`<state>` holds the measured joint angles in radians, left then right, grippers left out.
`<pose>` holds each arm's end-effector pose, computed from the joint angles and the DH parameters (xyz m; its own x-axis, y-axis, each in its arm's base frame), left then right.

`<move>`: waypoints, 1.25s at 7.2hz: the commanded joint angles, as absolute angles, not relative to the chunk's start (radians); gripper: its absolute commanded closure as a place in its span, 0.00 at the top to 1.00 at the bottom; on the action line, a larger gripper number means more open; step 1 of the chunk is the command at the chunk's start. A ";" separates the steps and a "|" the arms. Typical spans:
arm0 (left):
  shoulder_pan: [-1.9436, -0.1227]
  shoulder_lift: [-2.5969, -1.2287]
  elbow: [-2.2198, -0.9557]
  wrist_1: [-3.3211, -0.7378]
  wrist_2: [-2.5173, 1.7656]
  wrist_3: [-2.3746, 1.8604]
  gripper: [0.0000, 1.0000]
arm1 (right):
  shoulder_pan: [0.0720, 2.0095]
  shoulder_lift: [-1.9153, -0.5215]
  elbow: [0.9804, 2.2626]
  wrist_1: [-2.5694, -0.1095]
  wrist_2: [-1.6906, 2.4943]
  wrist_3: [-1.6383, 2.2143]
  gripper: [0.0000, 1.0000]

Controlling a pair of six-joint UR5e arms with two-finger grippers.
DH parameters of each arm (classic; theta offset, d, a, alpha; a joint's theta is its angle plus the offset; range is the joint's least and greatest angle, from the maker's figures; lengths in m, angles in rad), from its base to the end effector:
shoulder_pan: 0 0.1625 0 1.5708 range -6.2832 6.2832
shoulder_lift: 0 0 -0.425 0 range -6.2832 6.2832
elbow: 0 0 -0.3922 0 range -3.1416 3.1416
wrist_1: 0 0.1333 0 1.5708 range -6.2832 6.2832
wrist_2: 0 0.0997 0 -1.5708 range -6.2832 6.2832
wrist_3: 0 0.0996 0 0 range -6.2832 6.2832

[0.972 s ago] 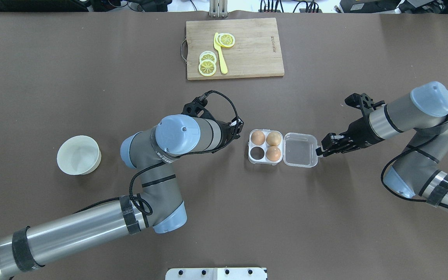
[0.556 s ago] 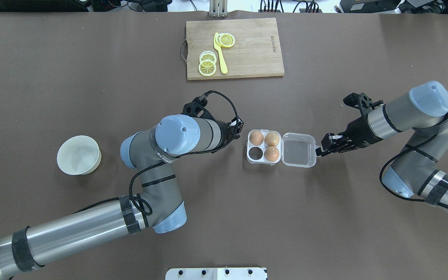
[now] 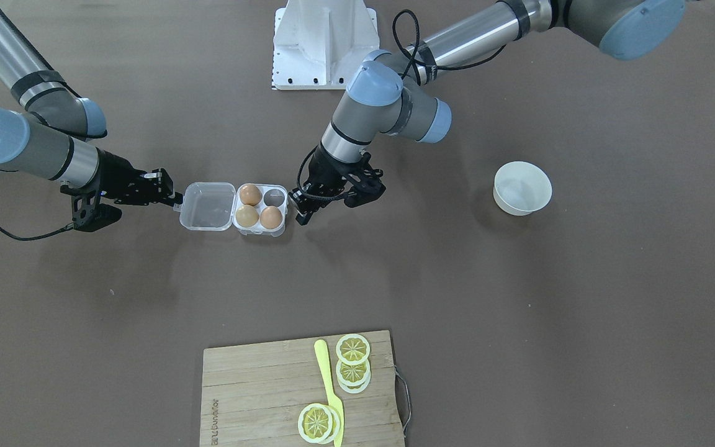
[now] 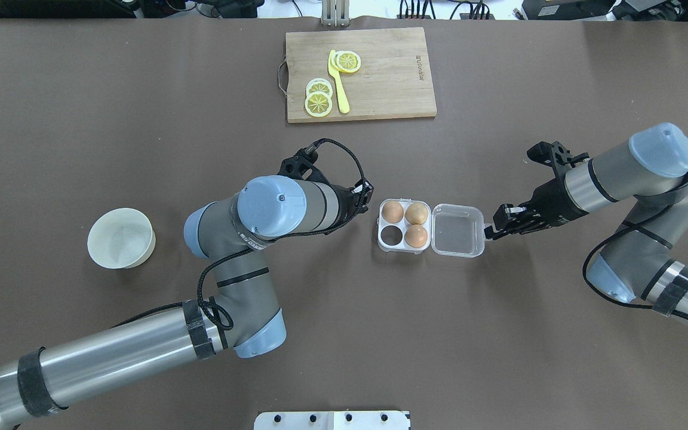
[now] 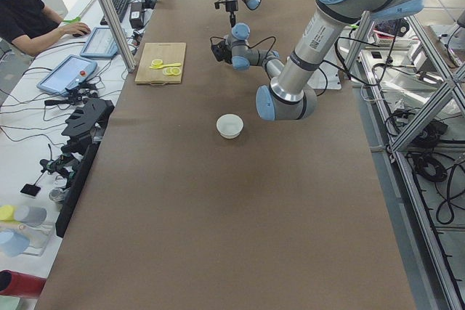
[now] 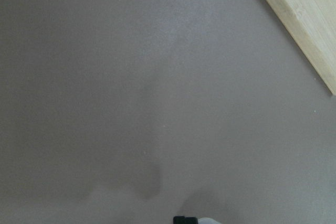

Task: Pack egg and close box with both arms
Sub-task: 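Grip the edge of the open clear lid with the right gripper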

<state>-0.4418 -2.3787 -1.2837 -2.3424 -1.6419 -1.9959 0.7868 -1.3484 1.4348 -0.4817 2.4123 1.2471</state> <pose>0.6424 -0.4435 0.1925 0.0759 -0.4910 -0.8679 0.4347 0.7996 -0.4143 -0.3707 -0.4553 0.4767 0.2533 -0.0461 0.9663 0.0998 0.9948 0.0213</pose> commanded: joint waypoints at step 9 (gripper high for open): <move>-0.445 -2.376 -1.282 -2.344 -1.641 -1.967 0.00 | 0.788 -1.322 1.474 -0.480 2.414 1.311 0.00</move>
